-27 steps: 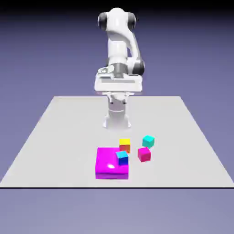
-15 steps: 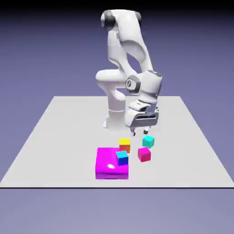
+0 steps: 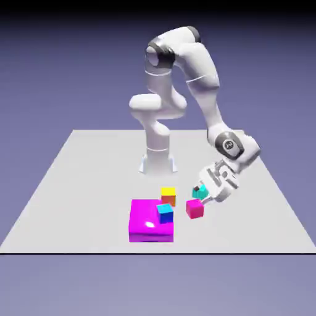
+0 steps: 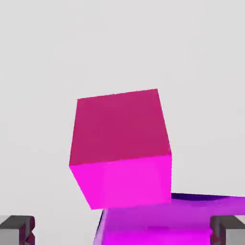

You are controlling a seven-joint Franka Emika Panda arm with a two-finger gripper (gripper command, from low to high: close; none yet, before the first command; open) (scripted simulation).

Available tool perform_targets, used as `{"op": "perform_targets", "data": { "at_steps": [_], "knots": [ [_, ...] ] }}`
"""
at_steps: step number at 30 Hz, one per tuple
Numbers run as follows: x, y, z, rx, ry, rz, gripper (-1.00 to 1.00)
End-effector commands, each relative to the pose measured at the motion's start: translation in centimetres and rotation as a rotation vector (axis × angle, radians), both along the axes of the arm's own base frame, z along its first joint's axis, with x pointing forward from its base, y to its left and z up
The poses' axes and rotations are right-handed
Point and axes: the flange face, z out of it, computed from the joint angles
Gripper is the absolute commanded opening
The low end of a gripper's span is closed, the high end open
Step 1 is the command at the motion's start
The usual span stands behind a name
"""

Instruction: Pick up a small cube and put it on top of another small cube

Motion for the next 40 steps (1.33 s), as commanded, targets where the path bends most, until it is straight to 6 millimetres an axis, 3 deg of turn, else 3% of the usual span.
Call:
{"op": "perform_targets", "data": {
  "at_steps": [1, 5, 6, 7, 8, 12, 21, 31, 32, 36, 37, 38, 40],
  "knots": [
    [0.0, 0.0, 0.0, 0.000, 0.000, 0.000, 0.00],
    [1.2, -3.6, -5.1, 0.000, 0.000, 0.000, 0.00],
    [1.2, -3.6, -5.2, 0.000, 0.000, 0.000, 0.00],
    [1.2, -3.6, -5.2, 0.000, 0.000, 0.000, -1.00],
    [1.2, -3.6, -5.2, 0.000, 0.000, 0.000, -1.00],
    [0.0, -0.1, -0.1, 0.000, 0.000, 0.000, -1.00],
    [-1.3, 0.7, 2.3, -0.004, -0.017, -0.403, -1.00],
    [-3.4, 2.9, 5.3, 0.000, 0.000, -0.824, -1.00],
    [-3.4, 2.9, 5.3, 0.000, 0.000, -0.824, -1.00],
    [-5.3, -0.5, 0.1, 0.000, 0.000, -0.824, -1.00],
    [-5.3, -0.5, 0.1, 0.000, 0.000, -0.824, 1.00],
    [-5.3, -0.5, 0.1, 0.000, 0.000, -0.824, 1.00],
    [-4.1, 1.4, 2.9, -0.001, -0.003, -0.824, 1.00]
  ]
}}
